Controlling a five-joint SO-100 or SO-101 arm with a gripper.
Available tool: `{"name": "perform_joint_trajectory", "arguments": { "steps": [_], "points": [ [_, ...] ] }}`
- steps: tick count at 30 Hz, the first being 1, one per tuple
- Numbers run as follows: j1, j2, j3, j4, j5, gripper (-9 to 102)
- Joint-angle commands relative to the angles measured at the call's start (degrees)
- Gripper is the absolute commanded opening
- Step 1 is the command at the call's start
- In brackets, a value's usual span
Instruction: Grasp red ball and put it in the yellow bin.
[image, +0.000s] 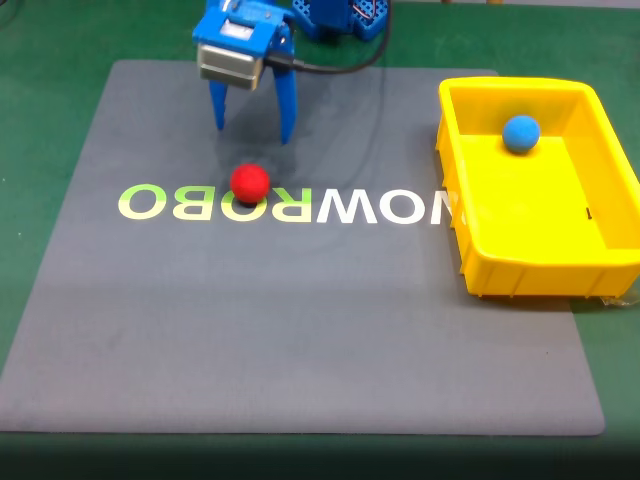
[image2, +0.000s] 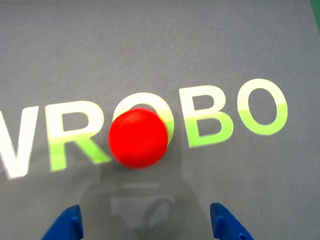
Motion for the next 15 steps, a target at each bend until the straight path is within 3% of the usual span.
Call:
{"name": "perform_joint_trajectory", "arguments": {
  "steps": [1,15],
  "points": [
    [0.9,-3.0,-7.7,-1.8,0.4,30],
    [-1.5,-16.6,-18.6,-1.8,1.3,30]
  ]
}}
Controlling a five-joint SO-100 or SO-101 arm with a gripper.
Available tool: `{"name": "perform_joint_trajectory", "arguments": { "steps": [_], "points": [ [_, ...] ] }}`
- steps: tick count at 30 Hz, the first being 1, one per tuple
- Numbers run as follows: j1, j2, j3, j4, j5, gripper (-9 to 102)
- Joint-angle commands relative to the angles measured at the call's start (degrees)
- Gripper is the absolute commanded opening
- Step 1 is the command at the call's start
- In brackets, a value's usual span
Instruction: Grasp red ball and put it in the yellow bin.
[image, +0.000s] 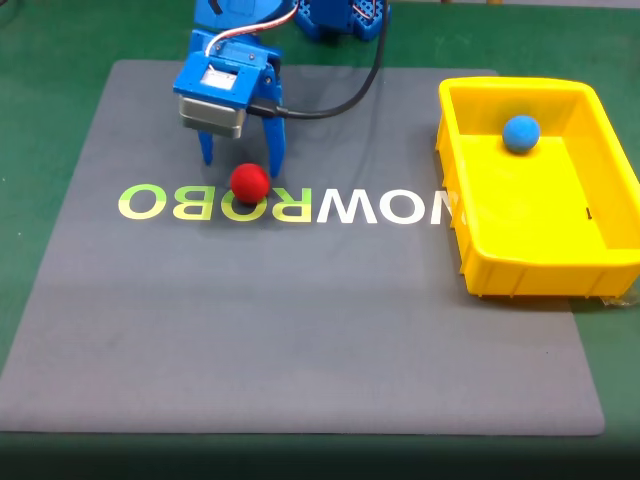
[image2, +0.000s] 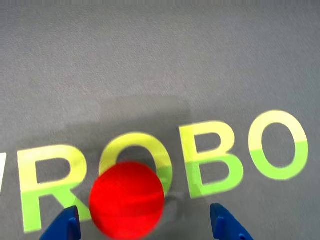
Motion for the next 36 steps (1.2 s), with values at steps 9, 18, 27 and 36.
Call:
{"name": "perform_joint_trajectory", "arguments": {
  "steps": [9,18,27,36],
  "points": [
    [-2.0,-2.7,-4.1,-1.8,1.0,29],
    [-1.6,-5.1,-6.1,-1.8,0.5,15],
    [-1.8,-6.3,-6.2,-1.8,0.2,0],
    [-5.7,6.3,-6.4,-1.4,4.2,0]
  ]
}}
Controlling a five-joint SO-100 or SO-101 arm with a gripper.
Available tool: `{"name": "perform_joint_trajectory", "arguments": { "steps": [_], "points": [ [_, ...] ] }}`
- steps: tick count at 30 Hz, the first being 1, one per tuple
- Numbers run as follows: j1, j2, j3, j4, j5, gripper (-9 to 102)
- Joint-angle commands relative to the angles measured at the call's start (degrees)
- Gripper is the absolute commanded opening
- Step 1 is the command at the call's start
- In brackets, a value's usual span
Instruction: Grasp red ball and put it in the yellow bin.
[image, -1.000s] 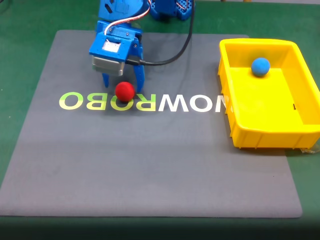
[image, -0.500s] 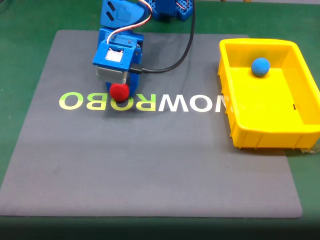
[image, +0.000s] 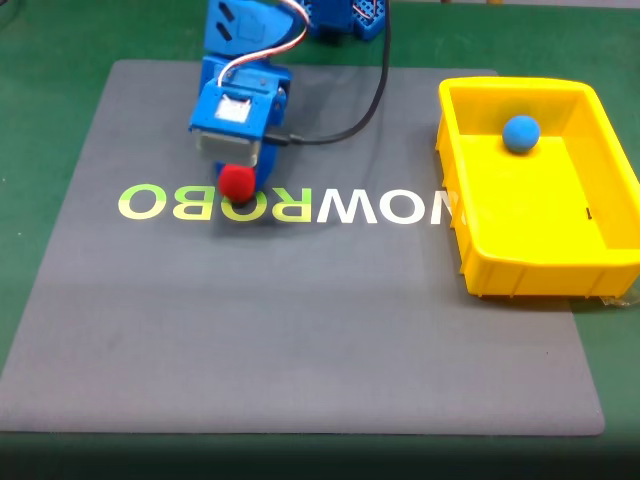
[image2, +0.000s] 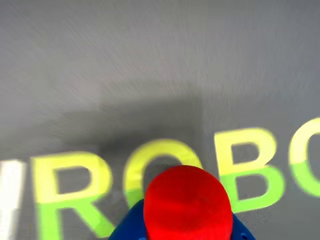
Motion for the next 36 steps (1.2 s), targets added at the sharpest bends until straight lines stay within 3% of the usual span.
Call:
{"name": "perform_joint_trajectory", "arguments": {
  "steps": [1,7,16,28,30,33,36],
  "points": [
    [-3.6,11.6,-3.5,-1.4,2.8,0],
    [-16.1,25.1,-2.9,-0.5,7.5,1],
    [-36.8,27.5,-3.7,-0.5,15.4,2],
    [-45.5,20.7,-7.9,1.2,18.3,3],
    [-45.1,20.5,-8.5,1.6,18.3,9],
    [-44.1,20.3,-8.6,2.2,18.7,29],
    [-43.2,19.9,-8.6,2.8,18.9,35]
  ]
}}
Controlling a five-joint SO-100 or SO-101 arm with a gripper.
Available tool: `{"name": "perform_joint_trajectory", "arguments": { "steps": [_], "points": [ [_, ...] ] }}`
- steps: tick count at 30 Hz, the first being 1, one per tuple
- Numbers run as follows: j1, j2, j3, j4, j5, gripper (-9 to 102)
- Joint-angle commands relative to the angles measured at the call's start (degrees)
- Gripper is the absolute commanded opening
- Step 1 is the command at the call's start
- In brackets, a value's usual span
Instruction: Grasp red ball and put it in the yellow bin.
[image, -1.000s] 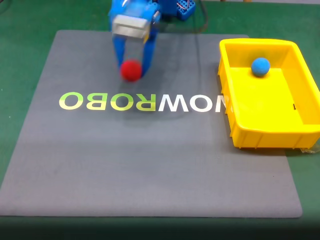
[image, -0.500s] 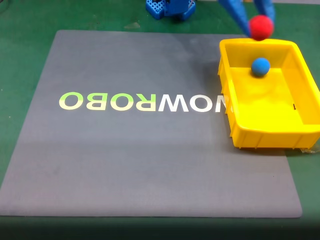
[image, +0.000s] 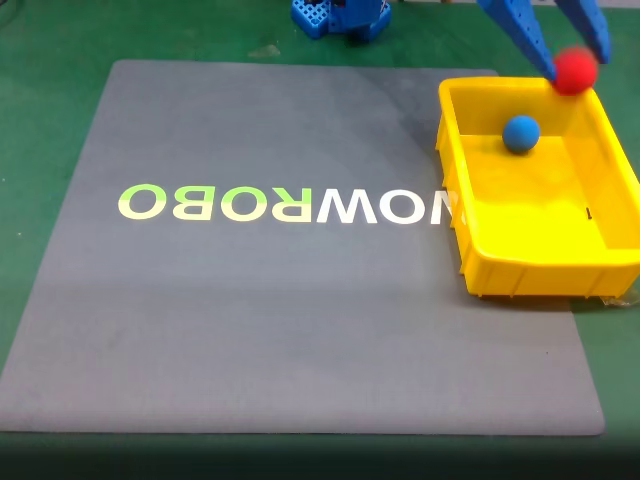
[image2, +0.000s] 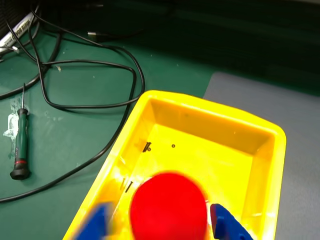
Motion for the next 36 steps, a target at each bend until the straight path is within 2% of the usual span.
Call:
{"name": "perform_joint_trajectory", "arguments": {
  "steps": [1,12,20,24,28,36],
  "points": [
    [1.2,0.2,-4.2,0.3,0.8,36],
    [4.6,6.4,-1.8,3.7,0.4,36],
    [17.9,39.5,27.8,5.6,-7.6,33],
    [25.6,53.0,43.9,5.4,-12.3,24],
    [29.0,65.0,57.5,6.4,-13.4,10],
    [27.9,82.2,68.3,20.2,-10.5,2]
  ]
}}
